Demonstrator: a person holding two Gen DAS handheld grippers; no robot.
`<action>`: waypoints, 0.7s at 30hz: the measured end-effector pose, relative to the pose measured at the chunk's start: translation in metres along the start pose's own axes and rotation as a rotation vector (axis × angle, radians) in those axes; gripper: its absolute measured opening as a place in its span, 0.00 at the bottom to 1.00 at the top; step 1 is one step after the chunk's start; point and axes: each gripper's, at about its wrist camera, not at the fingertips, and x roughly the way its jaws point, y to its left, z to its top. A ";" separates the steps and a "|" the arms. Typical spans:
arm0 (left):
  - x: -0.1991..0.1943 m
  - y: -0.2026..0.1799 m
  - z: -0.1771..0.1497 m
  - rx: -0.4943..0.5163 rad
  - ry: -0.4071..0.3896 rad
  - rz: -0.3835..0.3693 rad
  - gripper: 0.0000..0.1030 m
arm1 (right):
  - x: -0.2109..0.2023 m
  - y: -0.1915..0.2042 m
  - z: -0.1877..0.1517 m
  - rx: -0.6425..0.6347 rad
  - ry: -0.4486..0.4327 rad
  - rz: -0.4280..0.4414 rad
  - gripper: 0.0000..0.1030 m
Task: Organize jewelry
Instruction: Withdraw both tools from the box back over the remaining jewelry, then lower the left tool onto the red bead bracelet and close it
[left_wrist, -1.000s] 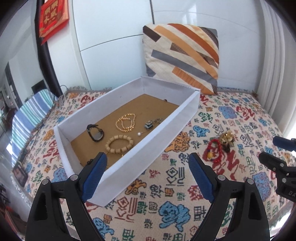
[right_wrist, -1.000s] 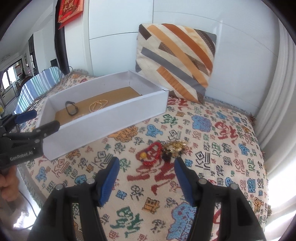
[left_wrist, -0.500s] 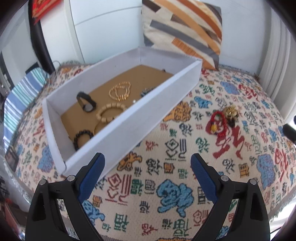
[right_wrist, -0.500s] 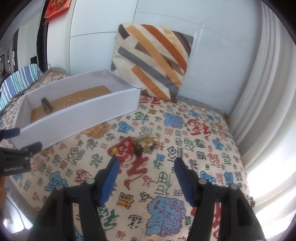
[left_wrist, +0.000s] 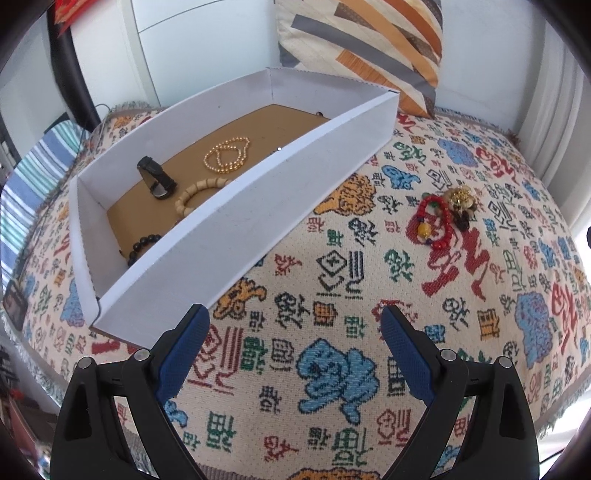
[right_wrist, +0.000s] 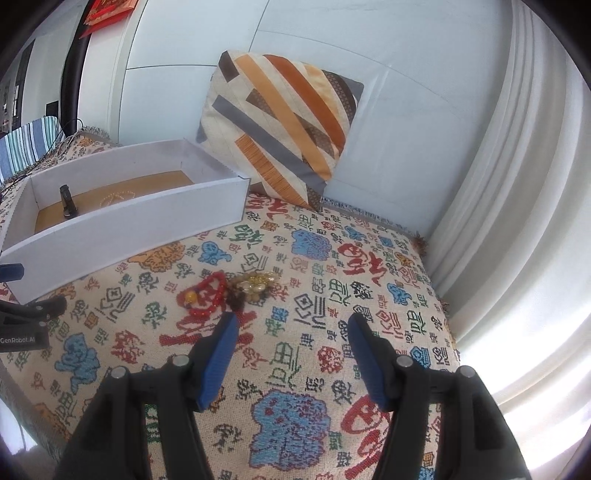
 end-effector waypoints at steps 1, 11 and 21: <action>0.000 0.000 -0.001 0.000 0.002 -0.001 0.92 | 0.001 -0.001 -0.001 0.000 0.002 0.000 0.61; 0.014 0.005 -0.009 0.002 0.063 -0.024 0.92 | 0.022 -0.019 -0.022 0.131 0.109 0.130 0.61; 0.029 -0.021 -0.004 0.067 0.095 -0.105 0.92 | 0.058 -0.029 -0.059 0.236 0.246 0.219 0.61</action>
